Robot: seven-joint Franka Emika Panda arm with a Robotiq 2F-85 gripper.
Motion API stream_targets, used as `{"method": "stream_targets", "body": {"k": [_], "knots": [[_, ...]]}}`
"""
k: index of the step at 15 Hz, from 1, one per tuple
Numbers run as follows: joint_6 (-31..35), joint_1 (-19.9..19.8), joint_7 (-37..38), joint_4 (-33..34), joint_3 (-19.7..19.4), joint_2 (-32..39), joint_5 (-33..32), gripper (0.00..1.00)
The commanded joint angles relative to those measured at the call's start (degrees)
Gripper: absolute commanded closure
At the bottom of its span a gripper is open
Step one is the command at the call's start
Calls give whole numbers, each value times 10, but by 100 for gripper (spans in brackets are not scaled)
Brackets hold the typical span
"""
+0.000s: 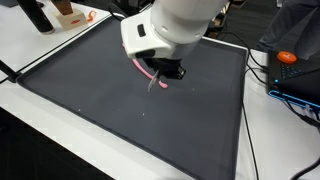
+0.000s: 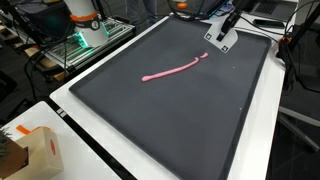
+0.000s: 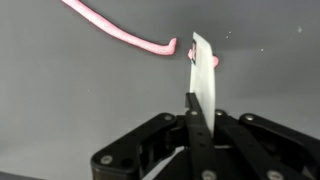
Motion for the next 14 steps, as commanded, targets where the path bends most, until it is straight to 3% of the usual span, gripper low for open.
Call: {"method": "stream_targets", "body": {"k": [1, 14], "knots": [[-18, -21, -1, 22, 1, 14, 23, 99], [0, -92, 17, -36, 1, -31, 60, 99]]}}
